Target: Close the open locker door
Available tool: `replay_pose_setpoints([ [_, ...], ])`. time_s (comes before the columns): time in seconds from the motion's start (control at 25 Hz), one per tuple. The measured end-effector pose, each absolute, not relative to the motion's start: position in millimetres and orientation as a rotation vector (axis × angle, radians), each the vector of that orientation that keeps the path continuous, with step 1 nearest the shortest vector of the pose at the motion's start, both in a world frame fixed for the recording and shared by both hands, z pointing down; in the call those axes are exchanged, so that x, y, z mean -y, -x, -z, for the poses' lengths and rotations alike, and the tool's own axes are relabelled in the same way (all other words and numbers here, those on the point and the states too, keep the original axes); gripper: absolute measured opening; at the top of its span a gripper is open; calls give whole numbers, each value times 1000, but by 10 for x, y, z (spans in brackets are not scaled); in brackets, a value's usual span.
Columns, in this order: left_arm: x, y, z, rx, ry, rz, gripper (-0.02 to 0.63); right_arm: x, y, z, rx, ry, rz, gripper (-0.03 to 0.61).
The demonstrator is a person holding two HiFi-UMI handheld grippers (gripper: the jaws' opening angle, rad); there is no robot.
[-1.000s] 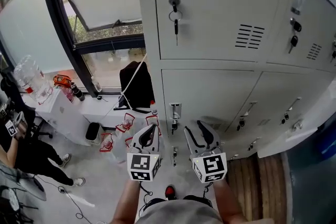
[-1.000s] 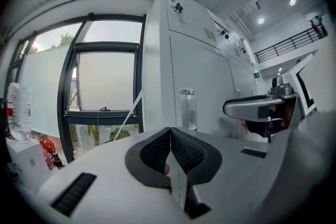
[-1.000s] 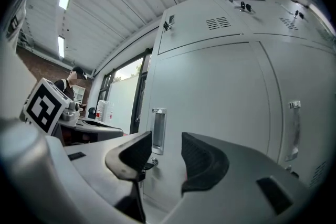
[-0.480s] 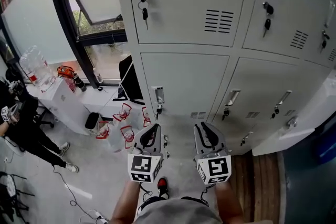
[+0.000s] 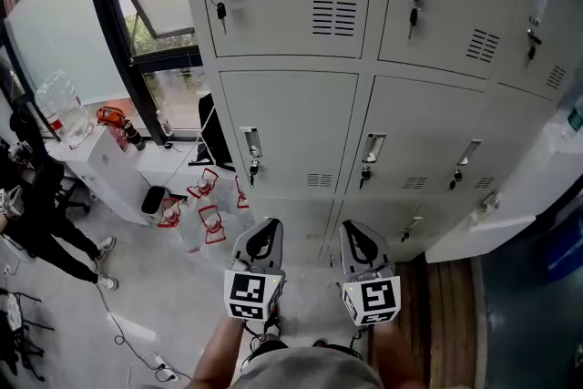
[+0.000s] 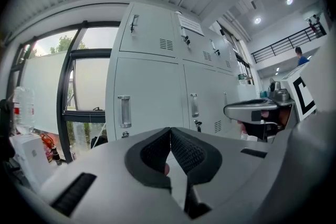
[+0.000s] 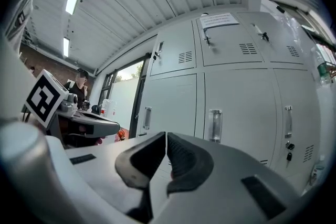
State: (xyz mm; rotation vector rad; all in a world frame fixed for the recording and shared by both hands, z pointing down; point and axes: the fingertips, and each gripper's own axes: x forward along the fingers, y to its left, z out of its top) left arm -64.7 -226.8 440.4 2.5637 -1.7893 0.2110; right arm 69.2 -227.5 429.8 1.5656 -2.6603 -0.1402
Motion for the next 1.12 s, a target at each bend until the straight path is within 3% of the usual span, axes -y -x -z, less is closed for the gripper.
replay_pose_setpoints([
  [1.12,1799,386,-4448,1785,-2579,-248,23,1784,-918,-4363,2684,-1571,137,17],
])
